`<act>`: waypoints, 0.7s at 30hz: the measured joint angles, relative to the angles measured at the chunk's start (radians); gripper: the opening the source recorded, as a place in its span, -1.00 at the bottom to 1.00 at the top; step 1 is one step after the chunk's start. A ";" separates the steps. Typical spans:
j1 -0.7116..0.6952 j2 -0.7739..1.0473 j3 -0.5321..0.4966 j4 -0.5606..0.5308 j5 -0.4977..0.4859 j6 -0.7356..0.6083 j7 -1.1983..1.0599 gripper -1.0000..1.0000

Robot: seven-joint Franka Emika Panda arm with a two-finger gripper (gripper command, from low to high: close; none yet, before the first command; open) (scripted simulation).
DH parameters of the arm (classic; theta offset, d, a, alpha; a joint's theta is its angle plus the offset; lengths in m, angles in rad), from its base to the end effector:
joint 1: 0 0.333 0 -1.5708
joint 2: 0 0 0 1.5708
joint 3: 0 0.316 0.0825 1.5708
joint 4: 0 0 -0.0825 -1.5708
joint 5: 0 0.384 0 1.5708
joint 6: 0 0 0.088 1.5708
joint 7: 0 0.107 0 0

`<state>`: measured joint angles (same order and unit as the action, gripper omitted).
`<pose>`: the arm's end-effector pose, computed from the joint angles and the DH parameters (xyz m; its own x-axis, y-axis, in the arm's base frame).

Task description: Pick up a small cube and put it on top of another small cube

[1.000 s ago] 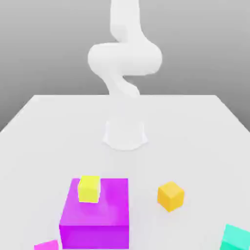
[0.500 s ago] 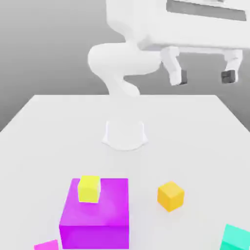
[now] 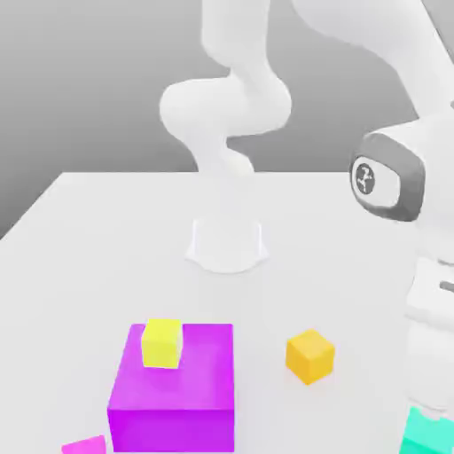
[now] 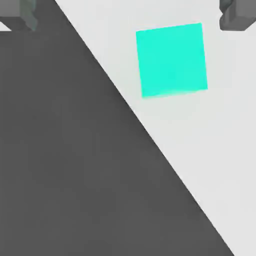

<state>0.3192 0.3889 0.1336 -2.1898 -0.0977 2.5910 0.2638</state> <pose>0.5029 0.2475 0.2094 0.9658 0.2585 0.0173 0.2586 -0.9660 -0.0026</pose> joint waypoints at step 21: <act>-0.074 -0.146 -0.075 -0.103 -0.017 -0.053 -0.057 -1.00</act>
<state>0.2456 0.2431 0.0588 -2.2927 -0.1147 2.5381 0.2073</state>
